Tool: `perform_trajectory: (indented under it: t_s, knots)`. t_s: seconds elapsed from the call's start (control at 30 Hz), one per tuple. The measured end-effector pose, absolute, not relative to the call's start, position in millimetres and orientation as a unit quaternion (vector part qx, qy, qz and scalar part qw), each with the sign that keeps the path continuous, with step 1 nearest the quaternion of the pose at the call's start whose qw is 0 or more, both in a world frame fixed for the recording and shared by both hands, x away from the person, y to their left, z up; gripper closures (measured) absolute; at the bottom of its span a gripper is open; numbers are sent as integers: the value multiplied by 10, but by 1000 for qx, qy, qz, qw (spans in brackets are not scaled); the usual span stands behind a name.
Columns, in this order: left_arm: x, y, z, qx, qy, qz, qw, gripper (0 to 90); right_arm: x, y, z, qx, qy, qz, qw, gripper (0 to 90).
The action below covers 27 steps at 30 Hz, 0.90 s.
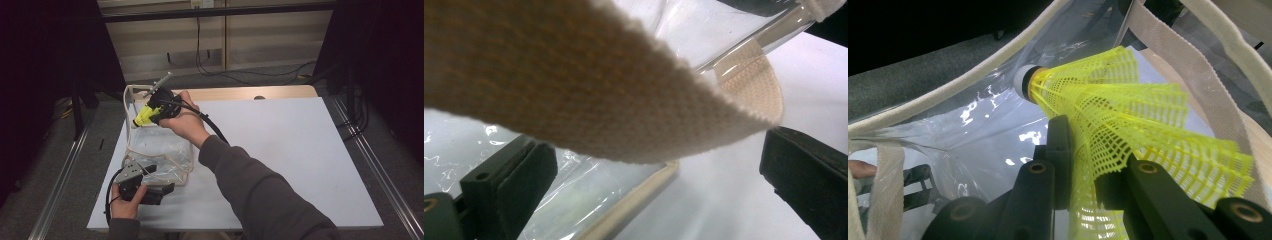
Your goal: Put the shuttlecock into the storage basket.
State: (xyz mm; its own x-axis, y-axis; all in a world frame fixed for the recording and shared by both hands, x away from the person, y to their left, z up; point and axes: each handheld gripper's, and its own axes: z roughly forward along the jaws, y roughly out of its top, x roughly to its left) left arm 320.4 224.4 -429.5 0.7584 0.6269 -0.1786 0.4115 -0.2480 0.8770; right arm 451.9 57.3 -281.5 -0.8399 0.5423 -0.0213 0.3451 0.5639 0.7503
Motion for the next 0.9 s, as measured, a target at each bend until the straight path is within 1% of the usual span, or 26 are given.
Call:
perform_trajectory:
  t_s: [0.9]
  knots:
    - [3209, 2251, -4294, 784, 329, 101, 516, 18, 4554, 751, -3016, 260, 879, 383, 115, 792]
